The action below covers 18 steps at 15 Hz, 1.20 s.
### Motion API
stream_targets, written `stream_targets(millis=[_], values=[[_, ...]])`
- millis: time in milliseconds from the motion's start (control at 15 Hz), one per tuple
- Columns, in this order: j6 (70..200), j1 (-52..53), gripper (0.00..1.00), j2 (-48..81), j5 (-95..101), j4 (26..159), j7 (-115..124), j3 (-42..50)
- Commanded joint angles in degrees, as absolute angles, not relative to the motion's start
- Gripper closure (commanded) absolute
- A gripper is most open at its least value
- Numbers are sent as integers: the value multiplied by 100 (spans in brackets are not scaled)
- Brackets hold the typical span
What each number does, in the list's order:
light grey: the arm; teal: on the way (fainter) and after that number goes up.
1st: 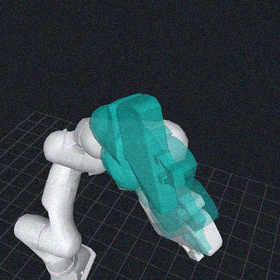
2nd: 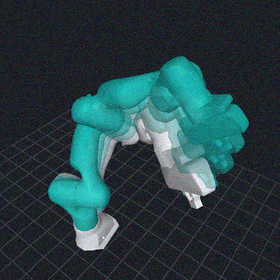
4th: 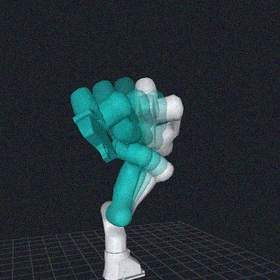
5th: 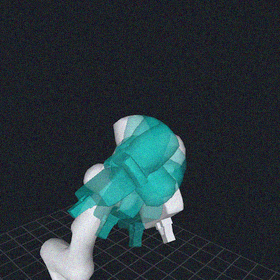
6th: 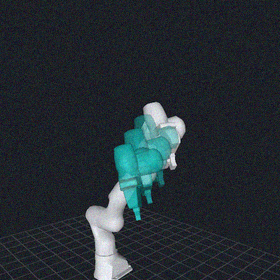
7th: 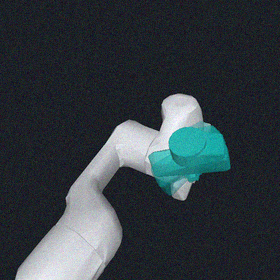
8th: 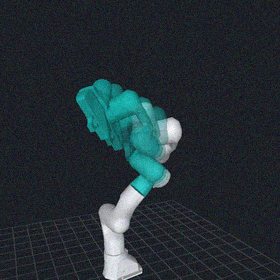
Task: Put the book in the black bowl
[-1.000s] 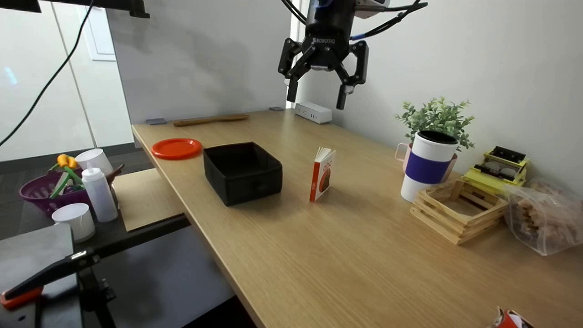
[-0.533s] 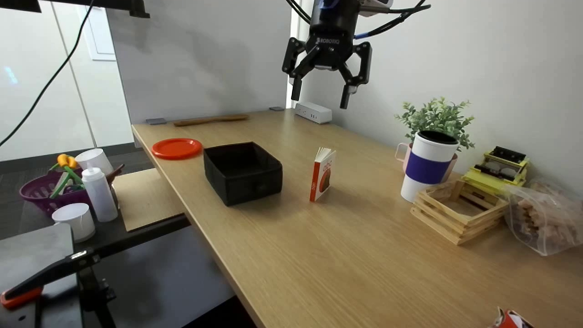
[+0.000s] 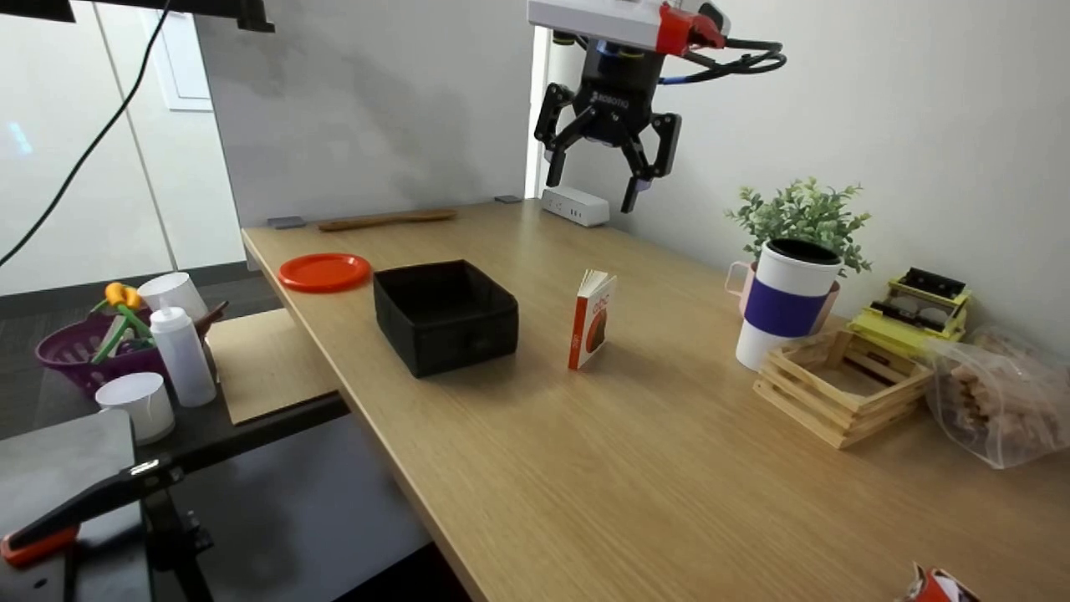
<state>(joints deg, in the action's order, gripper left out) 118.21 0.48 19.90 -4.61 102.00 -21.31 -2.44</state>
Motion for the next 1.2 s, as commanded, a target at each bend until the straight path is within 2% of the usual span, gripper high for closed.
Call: stream_targets(millis=[0,200,333,1133], values=[[11700,-100,0,2443,-483,9822,-2460,-355],[11497,-159,0,2816,-464,9515,-2673,-379],[11690,-101,0,2632,-409,9794,-2484,-363],[11814,-113,0,2970,-581,9526,-2430,-449]])
